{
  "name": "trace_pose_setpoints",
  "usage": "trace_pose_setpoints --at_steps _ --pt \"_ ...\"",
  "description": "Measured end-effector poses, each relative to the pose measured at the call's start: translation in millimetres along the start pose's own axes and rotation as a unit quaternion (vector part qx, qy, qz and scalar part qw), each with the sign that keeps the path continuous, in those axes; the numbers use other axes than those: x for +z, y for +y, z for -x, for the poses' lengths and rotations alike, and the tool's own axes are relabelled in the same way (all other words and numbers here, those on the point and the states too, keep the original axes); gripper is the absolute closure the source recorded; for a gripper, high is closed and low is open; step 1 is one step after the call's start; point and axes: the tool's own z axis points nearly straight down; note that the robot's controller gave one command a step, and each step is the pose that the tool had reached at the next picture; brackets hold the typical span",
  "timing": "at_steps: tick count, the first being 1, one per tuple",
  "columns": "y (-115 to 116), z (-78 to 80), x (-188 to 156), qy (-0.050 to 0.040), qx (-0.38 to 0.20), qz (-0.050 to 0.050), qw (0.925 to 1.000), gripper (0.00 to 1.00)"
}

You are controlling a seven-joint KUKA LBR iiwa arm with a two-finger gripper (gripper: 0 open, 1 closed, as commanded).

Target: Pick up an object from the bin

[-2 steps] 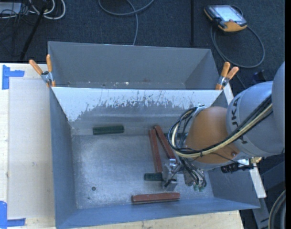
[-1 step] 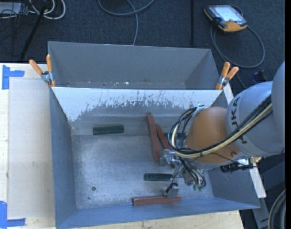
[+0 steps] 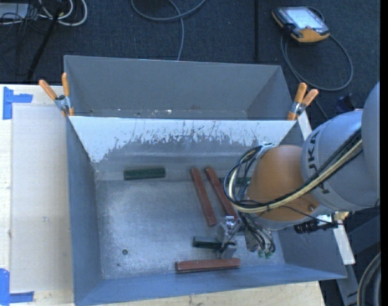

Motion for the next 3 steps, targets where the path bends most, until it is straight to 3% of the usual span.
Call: trace_pose_setpoints --at_steps 1,2,3 --pt "0.0 0.0 0.0 0.0 0.0 0.0 1.0 1.0" --pt "3.3 30.3 -138.0 -0.0005 -0.016 0.001 0.9999 1.0" --pt "3.3 30.1 -137.9 -0.0002 -0.016 0.001 0.9999 1.0"
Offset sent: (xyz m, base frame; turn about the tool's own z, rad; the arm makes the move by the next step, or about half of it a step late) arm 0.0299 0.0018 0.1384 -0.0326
